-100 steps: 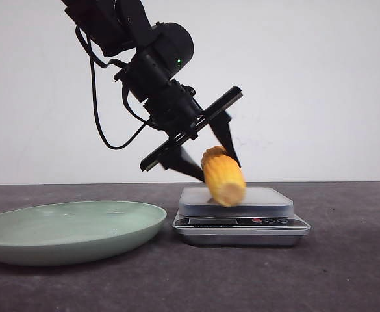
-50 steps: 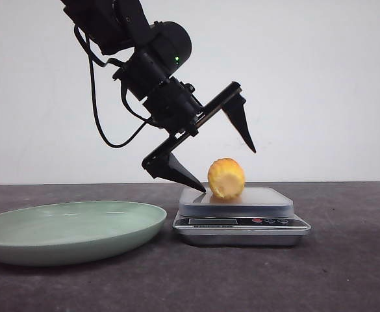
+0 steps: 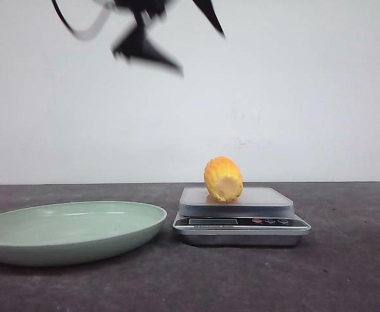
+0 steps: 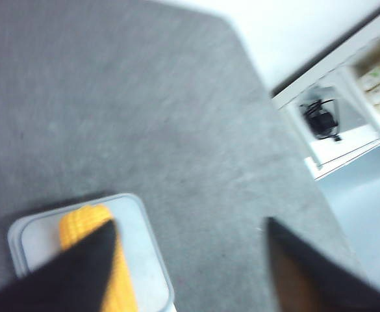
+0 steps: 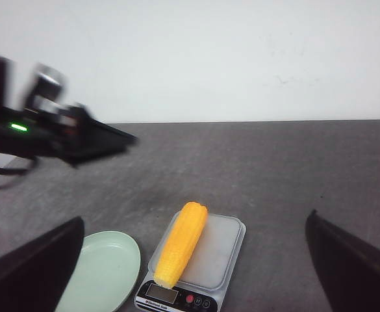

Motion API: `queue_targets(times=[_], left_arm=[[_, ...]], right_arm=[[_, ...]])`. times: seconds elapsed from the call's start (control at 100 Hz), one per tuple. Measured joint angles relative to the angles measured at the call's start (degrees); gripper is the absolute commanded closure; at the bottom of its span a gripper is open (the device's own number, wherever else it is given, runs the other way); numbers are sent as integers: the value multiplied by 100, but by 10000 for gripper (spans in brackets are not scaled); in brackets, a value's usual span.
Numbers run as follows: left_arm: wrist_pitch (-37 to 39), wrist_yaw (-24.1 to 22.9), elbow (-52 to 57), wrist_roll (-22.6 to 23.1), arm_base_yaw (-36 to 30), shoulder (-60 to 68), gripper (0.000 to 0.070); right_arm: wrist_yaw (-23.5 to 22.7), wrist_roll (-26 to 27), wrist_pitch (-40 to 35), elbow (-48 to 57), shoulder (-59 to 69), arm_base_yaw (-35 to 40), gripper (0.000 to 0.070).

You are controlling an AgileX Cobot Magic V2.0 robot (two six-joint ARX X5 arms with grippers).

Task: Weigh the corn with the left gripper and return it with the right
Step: 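Open the left gripper and raise it away from the scale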

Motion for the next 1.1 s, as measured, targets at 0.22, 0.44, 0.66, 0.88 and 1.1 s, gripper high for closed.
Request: queue_targets(times=[0.22,0.44,0.66,0.88,1.1], left_arm=[[-1034,-103,0,431,-90,-1558,668],[-2256,-540,0,949,-330,-3064,690],[-3644,-1207,0,1191,-332,-4207,690],[-4079,-1790,2,1233,-332,-5250,690],[-4240,-2124,9,1193,-332,-5530,689]], right_arm=[[0,0,0,0,0,0,0],[0,0,-17,-94,0,0,32],[-13,-103,-131,-138,9,0,359],[-142,-149,22,-138,59,0,410],[-1073,203,1360,-138,468,2,464]])
